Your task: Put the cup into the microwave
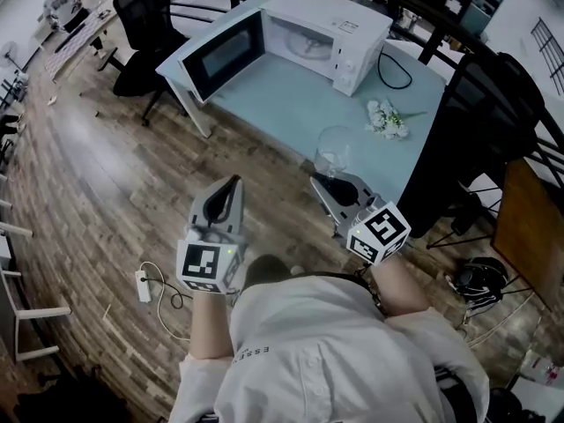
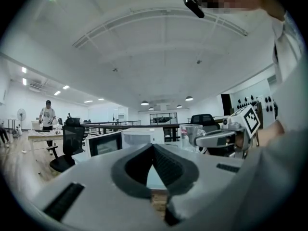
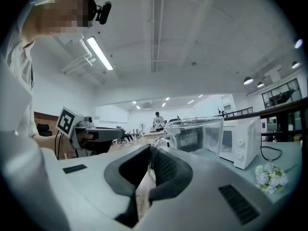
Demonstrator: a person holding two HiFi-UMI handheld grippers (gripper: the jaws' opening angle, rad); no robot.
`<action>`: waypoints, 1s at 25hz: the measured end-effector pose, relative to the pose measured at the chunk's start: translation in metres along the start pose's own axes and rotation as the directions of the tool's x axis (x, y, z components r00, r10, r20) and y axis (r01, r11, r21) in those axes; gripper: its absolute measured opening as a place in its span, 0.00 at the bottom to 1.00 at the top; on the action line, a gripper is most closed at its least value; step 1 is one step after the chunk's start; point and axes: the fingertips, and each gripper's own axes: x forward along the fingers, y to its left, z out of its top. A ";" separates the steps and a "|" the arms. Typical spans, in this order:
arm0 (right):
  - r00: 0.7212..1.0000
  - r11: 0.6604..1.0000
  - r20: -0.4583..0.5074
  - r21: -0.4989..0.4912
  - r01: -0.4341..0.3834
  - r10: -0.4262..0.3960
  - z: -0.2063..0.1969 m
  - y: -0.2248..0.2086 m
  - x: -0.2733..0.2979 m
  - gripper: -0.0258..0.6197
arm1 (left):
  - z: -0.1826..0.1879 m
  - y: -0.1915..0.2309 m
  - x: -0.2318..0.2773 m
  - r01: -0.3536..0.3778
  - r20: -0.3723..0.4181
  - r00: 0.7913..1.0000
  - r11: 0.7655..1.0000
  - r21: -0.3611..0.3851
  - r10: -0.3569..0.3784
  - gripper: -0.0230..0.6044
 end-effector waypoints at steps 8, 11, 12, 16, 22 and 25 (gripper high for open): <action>0.999 1.000 -0.027 0.011 0.029 -0.029 -0.008 -0.025 0.031 0.07 | -0.007 0.027 0.038 0.033 0.001 0.999 0.999 -0.022 -0.033 0.04; 0.998 0.999 -0.028 0.008 0.053 -0.053 -0.008 -0.043 0.057 0.07 | -0.009 0.047 0.065 0.072 0.003 0.997 0.997 0.001 -0.072 0.04; 0.997 0.998 -0.027 0.008 0.068 -0.067 -0.008 -0.049 0.066 0.07 | -0.010 0.056 0.075 0.087 0.005 0.996 0.996 0.005 -0.087 0.04; 0.991 0.991 -0.027 0.009 0.131 -0.131 -0.006 -0.073 0.113 0.07 | -0.010 0.104 0.116 0.142 0.013 0.990 0.990 -0.010 -0.142 0.04; 0.974 0.974 -0.030 0.023 0.227 -0.226 0.006 -0.118 0.198 0.07 | -0.003 0.182 0.190 0.242 0.006 0.970 0.970 -0.003 -0.241 0.04; 0.953 0.952 -0.034 0.040 0.303 -0.302 0.011 -0.141 0.231 0.07 | -0.001 0.210 0.227 0.329 -0.008 0.944 0.944 0.005 -0.329 0.04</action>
